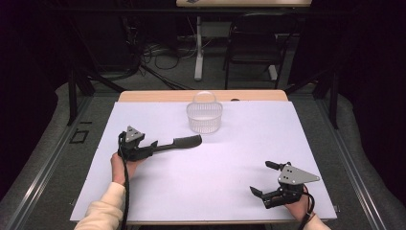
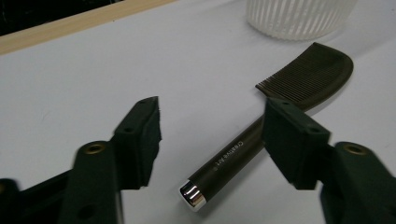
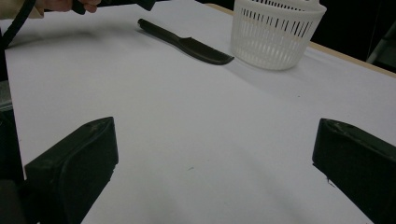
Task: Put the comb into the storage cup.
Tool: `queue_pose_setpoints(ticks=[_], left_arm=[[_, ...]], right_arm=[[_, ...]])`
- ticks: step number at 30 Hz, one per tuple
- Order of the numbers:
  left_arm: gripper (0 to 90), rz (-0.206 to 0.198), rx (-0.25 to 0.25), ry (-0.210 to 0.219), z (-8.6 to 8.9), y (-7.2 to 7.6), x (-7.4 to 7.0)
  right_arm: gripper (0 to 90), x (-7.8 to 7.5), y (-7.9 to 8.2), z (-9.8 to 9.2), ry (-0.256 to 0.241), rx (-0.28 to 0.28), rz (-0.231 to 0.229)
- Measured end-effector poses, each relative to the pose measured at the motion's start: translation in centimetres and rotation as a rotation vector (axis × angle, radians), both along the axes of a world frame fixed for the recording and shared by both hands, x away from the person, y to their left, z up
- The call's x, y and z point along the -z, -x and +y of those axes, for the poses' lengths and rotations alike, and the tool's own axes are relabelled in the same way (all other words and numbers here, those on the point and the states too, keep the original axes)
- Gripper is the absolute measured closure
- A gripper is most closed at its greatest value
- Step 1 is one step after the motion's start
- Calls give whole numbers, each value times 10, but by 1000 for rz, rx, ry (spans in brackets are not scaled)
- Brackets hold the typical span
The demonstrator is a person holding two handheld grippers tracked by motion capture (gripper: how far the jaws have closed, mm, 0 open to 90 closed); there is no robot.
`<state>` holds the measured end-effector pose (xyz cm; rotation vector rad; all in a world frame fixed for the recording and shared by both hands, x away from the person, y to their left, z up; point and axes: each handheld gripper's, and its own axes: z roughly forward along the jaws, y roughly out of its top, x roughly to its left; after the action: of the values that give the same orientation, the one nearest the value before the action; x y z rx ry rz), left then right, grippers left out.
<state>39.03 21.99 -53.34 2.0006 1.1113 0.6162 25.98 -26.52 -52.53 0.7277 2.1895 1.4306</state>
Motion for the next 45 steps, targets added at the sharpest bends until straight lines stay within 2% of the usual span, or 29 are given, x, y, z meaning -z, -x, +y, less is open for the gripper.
queue_pose_setpoints(ticks=[1,2,3,7,9,10,12,15,27,34,40,45], left_arm=[[546,10,0,1,0,-2,2],[546,22,2,-11,0,-3,3],[609,32,4,-13,-1,-4,5],[762,50,8,-3,2,-8,9],[812,67,5,-14,2,-11,11],[871,69,10,-14,3,-12,12],[887,77,9,-38,1,-14,14],[899,97,7,-47,0,-16,16],[898,148,33,-56,2,-19,20],[898,192,51,-39,2,-17,17],[898,243,58,-1,4,-18,16],[898,265,67,-5,2,-16,16]], right_arm=[[0,0,1,1,0,0,-2],[0,0,1,1,0,0,-2],[0,0,2,1,2,0,-5],[0,0,2,0,2,1,-4],[0,0,0,1,0,0,0],[0,0,1,1,0,-1,3],[0,0,2,1,1,-4,-5],[0,0,2,1,0,-4,-6],[0,0,0,0,1,-1,2],[0,0,1,0,-1,1,-2],[0,0,1,0,1,-4,1],[0,0,1,-1,0,-6,0]])
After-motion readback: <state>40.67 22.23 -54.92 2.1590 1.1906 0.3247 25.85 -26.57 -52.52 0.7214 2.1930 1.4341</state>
